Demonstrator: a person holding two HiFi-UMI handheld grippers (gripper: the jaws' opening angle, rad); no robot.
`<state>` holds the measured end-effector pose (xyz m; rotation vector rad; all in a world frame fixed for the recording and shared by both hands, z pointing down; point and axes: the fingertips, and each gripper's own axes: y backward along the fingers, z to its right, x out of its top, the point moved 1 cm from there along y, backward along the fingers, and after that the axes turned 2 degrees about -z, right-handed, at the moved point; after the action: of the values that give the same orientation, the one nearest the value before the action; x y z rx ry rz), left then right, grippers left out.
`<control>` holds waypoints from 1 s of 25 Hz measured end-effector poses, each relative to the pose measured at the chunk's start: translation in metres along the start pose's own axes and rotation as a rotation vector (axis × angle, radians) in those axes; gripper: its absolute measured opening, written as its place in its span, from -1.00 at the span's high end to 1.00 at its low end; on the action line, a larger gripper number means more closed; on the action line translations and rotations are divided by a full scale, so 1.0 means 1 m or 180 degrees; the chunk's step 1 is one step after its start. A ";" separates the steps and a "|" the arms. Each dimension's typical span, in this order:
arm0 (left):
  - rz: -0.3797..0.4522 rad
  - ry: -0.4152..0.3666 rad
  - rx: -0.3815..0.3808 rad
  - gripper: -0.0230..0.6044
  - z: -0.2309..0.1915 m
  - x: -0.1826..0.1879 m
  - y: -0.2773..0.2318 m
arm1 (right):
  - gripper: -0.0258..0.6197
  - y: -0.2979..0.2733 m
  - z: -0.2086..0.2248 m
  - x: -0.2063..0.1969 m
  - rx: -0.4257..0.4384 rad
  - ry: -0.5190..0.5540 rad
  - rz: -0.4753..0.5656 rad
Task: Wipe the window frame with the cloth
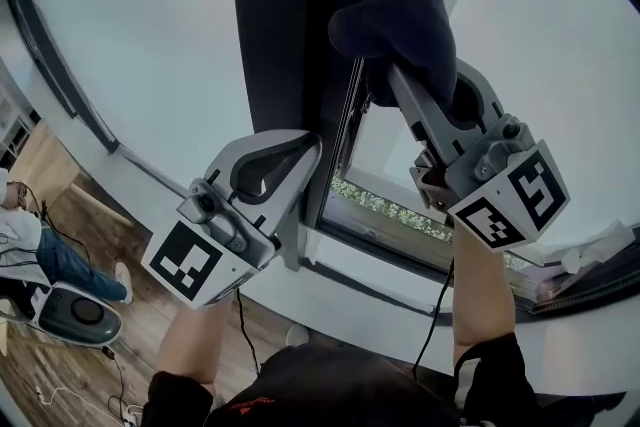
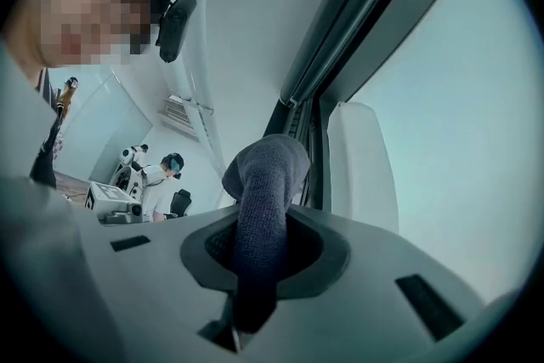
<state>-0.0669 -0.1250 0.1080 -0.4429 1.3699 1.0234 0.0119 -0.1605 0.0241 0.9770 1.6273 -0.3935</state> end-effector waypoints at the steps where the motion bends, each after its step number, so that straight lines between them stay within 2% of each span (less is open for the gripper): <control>1: 0.0035 -0.0027 -0.0007 0.87 -0.002 0.002 0.000 | 0.76 -0.004 0.001 0.003 0.0000 0.0014 0.0010; 3: 0.0088 -0.0068 -0.0019 0.87 -0.004 0.003 -0.001 | 0.76 -0.011 0.002 0.008 -0.0006 0.0064 0.0022; 9: 0.0134 0.0043 -0.0099 0.87 -0.004 0.000 -0.003 | 0.76 -0.024 0.003 0.009 -0.0090 0.0170 -0.0048; 25: -0.0072 0.0242 -0.0095 0.87 0.001 -0.028 0.005 | 0.76 -0.022 -0.012 -0.026 -0.0099 0.0221 -0.0290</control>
<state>-0.0673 -0.1314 0.1360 -0.5228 1.4156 1.0185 -0.0124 -0.1754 0.0465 0.9041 1.7405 -0.3986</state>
